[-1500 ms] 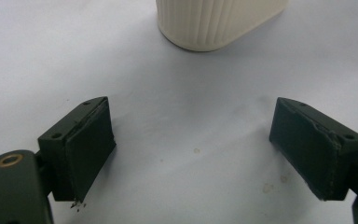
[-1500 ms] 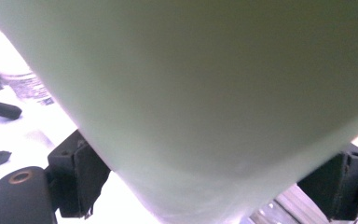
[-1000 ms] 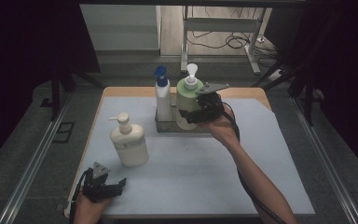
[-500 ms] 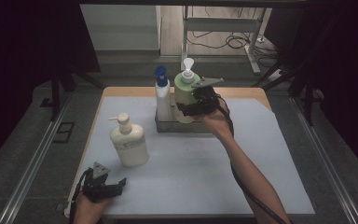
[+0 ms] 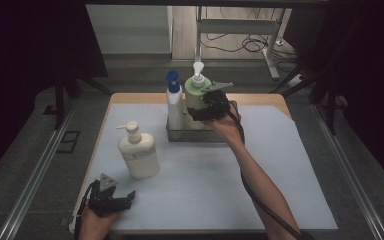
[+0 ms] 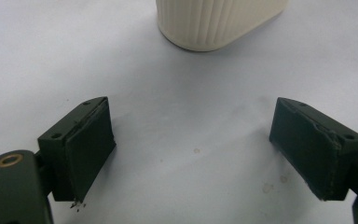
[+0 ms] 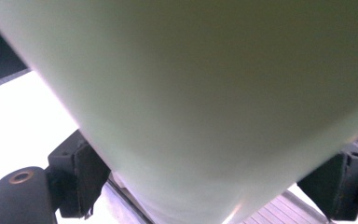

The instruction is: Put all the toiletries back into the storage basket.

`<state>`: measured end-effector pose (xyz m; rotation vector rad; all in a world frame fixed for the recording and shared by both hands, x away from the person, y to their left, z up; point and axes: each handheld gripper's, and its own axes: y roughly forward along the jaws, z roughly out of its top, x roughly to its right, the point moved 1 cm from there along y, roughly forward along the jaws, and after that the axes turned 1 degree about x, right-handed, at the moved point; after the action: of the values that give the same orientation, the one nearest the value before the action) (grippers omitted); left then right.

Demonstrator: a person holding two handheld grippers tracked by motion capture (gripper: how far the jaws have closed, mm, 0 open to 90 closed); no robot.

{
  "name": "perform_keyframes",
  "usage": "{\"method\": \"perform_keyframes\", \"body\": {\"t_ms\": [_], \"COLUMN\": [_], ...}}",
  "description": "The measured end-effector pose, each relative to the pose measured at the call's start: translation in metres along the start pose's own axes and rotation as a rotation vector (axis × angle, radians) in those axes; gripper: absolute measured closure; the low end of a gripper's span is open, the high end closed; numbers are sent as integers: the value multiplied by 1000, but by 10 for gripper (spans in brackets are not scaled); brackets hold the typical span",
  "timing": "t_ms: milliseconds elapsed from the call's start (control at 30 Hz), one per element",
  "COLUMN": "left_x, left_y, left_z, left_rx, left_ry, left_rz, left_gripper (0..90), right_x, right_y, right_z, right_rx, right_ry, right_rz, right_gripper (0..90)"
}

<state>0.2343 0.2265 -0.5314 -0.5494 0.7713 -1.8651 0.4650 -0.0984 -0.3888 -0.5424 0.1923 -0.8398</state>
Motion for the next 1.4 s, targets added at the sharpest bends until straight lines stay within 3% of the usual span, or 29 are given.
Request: {"method": "perform_keyframes", "body": {"t_ms": [433,967,1400], "left_x": [0,0,0], "left_y": [0,0,0], "left_z": [0,0,0], "left_rx": [-1,0,0], "left_ry": [0,0,0], "left_rz": [0,0,1], "left_gripper": [131,131,131], "right_x": [-2,-4,2], "right_y": [25,39,45], "right_z": [-20,-35,-45], "right_rx": [-47,-94,-103], "right_ry": [0,5,53], "right_rz": [20,36,55], "right_gripper": [128,129,122]}}
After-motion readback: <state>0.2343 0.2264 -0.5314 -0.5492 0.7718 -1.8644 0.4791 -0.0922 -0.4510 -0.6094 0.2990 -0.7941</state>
